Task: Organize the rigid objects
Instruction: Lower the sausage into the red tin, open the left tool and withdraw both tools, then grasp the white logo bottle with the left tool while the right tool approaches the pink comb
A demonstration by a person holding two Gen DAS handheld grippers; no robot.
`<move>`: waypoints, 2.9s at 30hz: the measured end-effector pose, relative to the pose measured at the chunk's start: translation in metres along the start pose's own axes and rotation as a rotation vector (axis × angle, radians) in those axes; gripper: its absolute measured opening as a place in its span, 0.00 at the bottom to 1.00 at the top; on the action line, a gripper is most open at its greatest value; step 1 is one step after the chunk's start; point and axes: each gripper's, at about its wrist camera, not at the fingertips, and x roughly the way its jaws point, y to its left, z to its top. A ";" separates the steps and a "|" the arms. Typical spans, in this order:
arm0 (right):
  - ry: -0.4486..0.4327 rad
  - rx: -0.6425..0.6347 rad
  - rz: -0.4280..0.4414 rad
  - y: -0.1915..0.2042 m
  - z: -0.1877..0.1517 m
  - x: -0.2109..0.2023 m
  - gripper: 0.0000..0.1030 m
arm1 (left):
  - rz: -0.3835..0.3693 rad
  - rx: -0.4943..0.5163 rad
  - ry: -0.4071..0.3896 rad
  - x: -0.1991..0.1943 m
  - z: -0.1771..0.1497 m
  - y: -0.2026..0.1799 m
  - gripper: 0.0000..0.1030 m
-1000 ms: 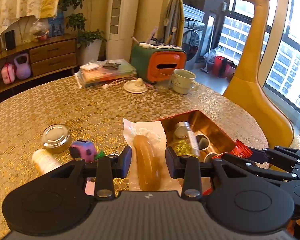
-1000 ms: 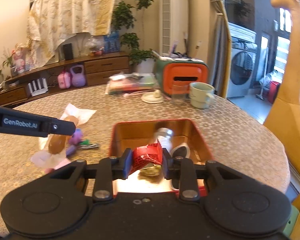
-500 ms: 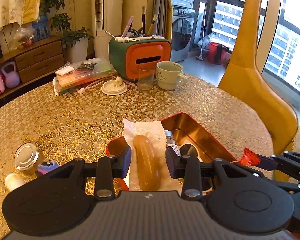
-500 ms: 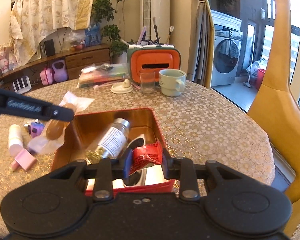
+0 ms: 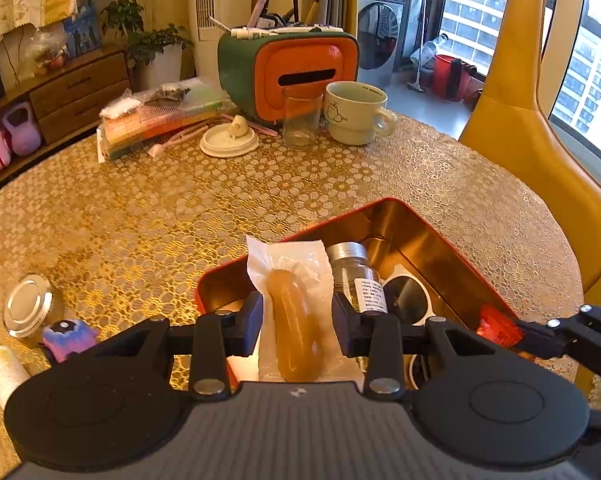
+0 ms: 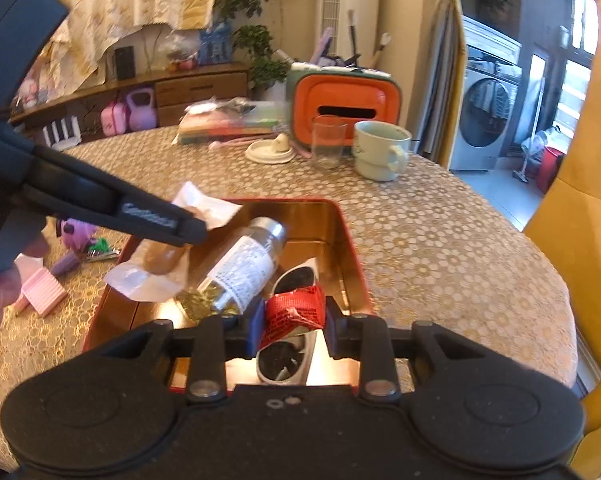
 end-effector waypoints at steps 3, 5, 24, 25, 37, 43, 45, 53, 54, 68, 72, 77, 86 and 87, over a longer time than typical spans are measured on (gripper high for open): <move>0.015 -0.019 0.002 0.004 0.001 0.007 0.28 | -0.030 0.004 0.003 0.002 0.001 -0.005 0.36; 0.029 -0.022 -0.006 0.005 0.001 0.011 0.29 | -0.048 0.001 0.012 0.005 0.001 -0.007 0.37; 0.011 0.032 -0.018 0.005 -0.006 -0.002 0.56 | -0.144 -0.138 0.091 0.002 -0.016 0.015 0.59; 0.009 0.034 -0.019 0.005 -0.006 -0.004 0.56 | -0.144 -0.132 0.079 -0.001 -0.017 0.014 0.65; -0.031 0.056 -0.010 0.013 -0.003 -0.038 0.61 | -0.127 -0.084 0.001 -0.050 -0.028 0.018 0.66; -0.054 0.062 0.005 0.023 -0.002 -0.057 0.63 | -0.119 -0.080 -0.036 -0.079 -0.035 0.030 0.66; -0.062 0.065 0.008 0.027 -0.002 -0.063 0.68 | -0.113 -0.083 -0.046 -0.089 -0.038 0.037 0.66; -0.089 0.063 0.030 0.049 -0.002 -0.084 0.81 | -0.078 -0.076 -0.077 -0.119 -0.053 0.060 0.67; -0.094 0.063 0.035 0.052 -0.002 -0.087 0.84 | -0.066 -0.073 -0.082 -0.123 -0.056 0.064 0.67; -0.103 0.028 0.127 0.111 -0.001 -0.084 1.00 | 0.084 -0.153 -0.093 -0.142 -0.084 0.144 0.81; -0.082 -0.001 0.146 0.128 -0.002 -0.073 1.00 | 0.125 -0.209 -0.069 -0.137 -0.091 0.172 0.81; -0.050 -0.034 0.179 0.147 -0.002 -0.056 1.00 | 0.169 -0.257 -0.041 -0.125 -0.096 0.197 0.81; -0.006 -0.192 0.230 0.180 0.005 -0.021 1.00 | 0.199 -0.345 0.028 -0.089 -0.089 0.223 0.82; -0.001 -0.202 0.236 0.181 0.005 -0.018 1.00 | 0.202 -0.350 0.033 -0.084 -0.088 0.224 0.82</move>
